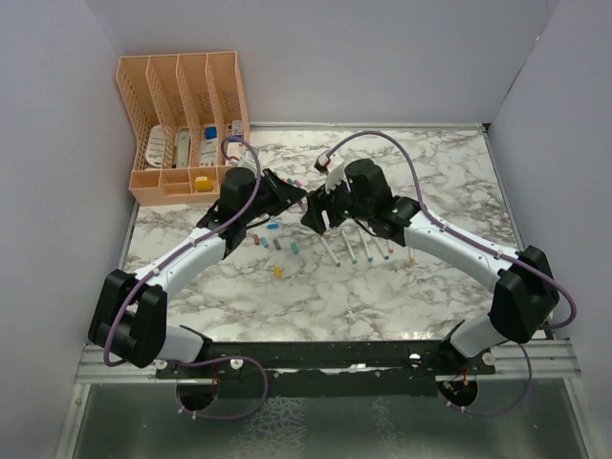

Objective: Open the pen caps

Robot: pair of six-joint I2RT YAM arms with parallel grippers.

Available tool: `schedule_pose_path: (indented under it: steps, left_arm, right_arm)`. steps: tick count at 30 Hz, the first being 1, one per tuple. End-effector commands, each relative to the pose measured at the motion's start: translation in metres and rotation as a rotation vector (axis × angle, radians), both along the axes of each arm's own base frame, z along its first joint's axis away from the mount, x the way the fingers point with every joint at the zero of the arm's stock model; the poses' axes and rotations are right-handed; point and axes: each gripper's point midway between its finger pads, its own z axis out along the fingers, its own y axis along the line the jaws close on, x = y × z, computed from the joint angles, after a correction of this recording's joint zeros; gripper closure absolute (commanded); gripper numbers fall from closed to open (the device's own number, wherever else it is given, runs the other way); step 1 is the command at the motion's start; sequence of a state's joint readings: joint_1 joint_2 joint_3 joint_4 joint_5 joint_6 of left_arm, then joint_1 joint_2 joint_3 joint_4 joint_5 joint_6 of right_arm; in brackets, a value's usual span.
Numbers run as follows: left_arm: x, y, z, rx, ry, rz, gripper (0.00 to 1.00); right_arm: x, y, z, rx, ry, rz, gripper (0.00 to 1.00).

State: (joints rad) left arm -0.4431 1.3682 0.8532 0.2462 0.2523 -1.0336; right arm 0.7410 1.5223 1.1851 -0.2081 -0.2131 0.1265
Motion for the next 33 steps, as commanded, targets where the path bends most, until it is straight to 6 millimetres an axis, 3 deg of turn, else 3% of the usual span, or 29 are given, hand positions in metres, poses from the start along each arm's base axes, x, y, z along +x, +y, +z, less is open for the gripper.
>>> schedule_pose_path:
  steps: [1,6,11,14,17,18,24,33]
  left_arm:
    - [-0.005,-0.006,0.015,-0.017,-0.043,-0.043,1.0]
    - [-0.007,-0.011,0.025,-0.025,-0.064,-0.054,1.0]
    - [-0.01,-0.018,0.028,-0.026,-0.069,-0.067,1.0]
    - [-0.01,-0.019,0.029,-0.023,-0.072,-0.069,1.0]
    - [-0.01,-0.018,0.028,-0.013,-0.071,-0.06,1.0]
    - [-0.009,-0.016,0.026,-0.004,-0.068,-0.051,1.0]
    - [0.01,0.009,0.023,0.047,-0.061,0.061,1.0]
    - [0.064,0.036,0.03,0.083,-0.081,0.172,1.0]
  right_arm:
    - [0.0,0.003,0.011,0.025,-0.034,-0.001,0.33]
    - [0.003,0.01,0.005,0.019,-0.016,0.019,0.36]
    - [0.006,0.018,0.002,0.031,-0.005,0.029,0.5]
    - [0.008,0.02,0.002,0.036,-0.002,0.028,0.68]
    - [0.01,0.019,0.002,0.035,-0.005,0.021,0.96]
    - [0.009,0.019,0.002,0.032,-0.002,0.02,0.98]
    - [0.001,0.004,-0.012,-0.002,0.022,-0.01,0.99]
    - [-0.044,-0.036,-0.049,-0.036,0.12,-0.047,0.99]
